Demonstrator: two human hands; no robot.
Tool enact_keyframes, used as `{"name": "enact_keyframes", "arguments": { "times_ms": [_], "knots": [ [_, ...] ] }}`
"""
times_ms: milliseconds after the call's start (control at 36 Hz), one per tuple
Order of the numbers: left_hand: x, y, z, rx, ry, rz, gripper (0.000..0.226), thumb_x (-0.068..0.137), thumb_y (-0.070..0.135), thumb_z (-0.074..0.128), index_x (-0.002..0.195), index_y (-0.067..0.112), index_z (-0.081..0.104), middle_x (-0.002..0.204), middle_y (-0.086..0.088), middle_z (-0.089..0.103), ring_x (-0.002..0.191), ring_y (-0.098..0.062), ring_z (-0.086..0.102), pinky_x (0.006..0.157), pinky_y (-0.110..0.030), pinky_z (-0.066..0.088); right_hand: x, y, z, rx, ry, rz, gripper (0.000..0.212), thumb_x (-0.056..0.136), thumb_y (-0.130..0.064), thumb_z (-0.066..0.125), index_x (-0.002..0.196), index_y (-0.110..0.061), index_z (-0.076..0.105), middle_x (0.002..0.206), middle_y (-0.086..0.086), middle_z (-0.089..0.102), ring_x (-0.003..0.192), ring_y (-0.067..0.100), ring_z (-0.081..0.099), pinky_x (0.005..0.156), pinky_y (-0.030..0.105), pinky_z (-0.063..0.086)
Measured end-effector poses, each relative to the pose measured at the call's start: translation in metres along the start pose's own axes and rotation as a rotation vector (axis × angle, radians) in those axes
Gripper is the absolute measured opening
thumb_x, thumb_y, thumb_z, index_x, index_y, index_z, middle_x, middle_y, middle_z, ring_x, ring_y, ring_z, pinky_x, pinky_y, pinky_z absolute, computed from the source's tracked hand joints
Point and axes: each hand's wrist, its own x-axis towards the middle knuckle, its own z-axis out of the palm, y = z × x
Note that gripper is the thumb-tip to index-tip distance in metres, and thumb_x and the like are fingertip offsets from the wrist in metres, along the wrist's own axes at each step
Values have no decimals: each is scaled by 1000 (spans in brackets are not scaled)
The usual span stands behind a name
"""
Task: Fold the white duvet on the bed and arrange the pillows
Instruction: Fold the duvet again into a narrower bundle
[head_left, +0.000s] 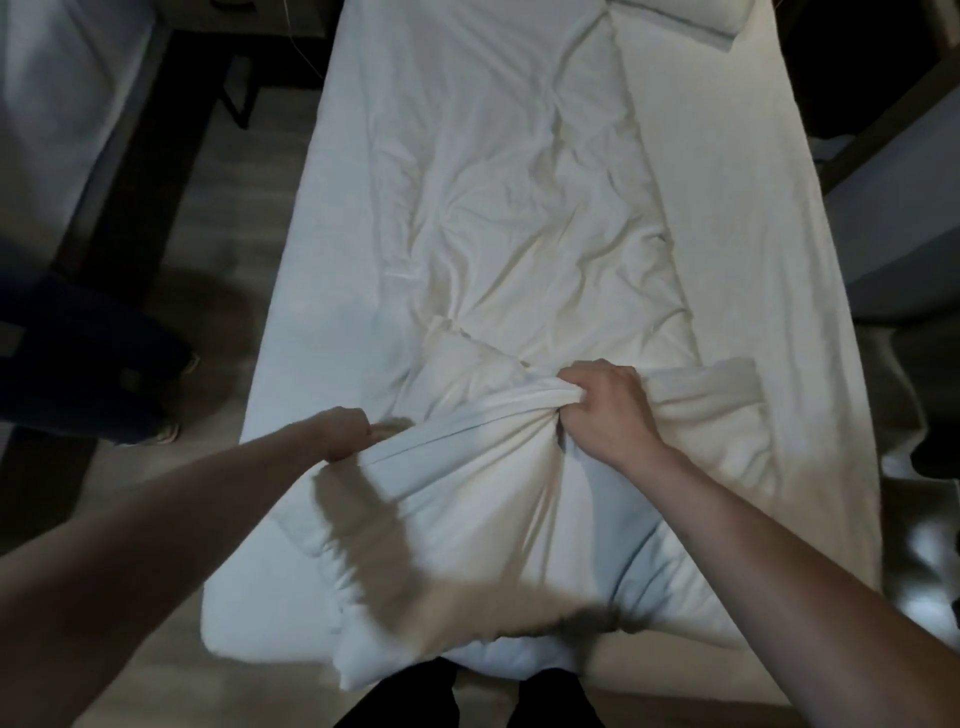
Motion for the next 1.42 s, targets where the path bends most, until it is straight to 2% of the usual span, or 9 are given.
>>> {"name": "enact_keyframes", "arguments": {
  "times_ms": [167,278,583,778,917,1083,1194,1306,1417],
  "knots": [
    [-14,18,-13,-532,12,376,52,86,62,52,117,22,66,114,10,63,110,-21,57,91,-22,42,14,8,9,3,-160,243,10,72,-23,51,67,-24,59,89,3,73,90,29,65,69,31,44],
    [-30,8,-6,-79,-78,352,87,63,81,67,132,30,52,129,12,58,117,-17,55,102,-30,42,11,8,3,12,-102,245,10,63,-23,44,54,-21,47,63,0,59,78,32,62,62,30,33],
    [-46,73,-77,-336,485,884,38,43,-1,72,61,24,49,61,9,56,58,-1,54,51,-20,37,-21,41,-16,235,355,216,13,70,-12,42,67,-12,54,67,1,58,72,28,58,67,42,46],
    [20,102,-75,38,210,222,34,91,17,54,125,12,52,125,-13,56,117,-33,54,92,-33,42,10,77,-10,86,47,443,11,75,-25,53,72,-23,63,79,-1,70,84,25,65,72,32,49],
    [27,104,-83,78,153,198,80,90,45,56,155,17,17,159,-12,20,144,-33,26,113,-37,26,25,77,5,141,99,478,11,78,-24,55,68,-22,61,70,-2,65,77,25,63,69,35,52],
    [48,87,-86,98,156,281,30,80,48,65,98,23,65,110,-3,66,98,-23,58,78,-29,40,31,76,11,223,311,434,19,69,-25,46,69,-9,56,61,12,52,70,32,57,63,37,50],
    [65,99,-84,380,235,213,52,82,59,54,119,24,61,129,-7,54,120,-28,49,95,-39,39,44,80,18,159,266,436,15,73,-25,50,68,-12,55,60,5,56,68,28,58,64,36,48],
    [87,133,-72,627,170,230,87,78,73,44,152,32,24,163,-5,8,149,-32,8,117,-54,11,53,108,39,-19,-59,474,23,84,-42,59,102,-30,65,109,-4,70,107,23,63,89,32,47],
    [93,155,-64,561,-59,376,46,72,26,65,116,19,58,149,-11,34,134,-29,37,98,-28,32,48,135,54,-211,-195,407,67,92,-64,42,148,-26,35,151,-4,43,141,20,34,115,42,20]
  ]
}}
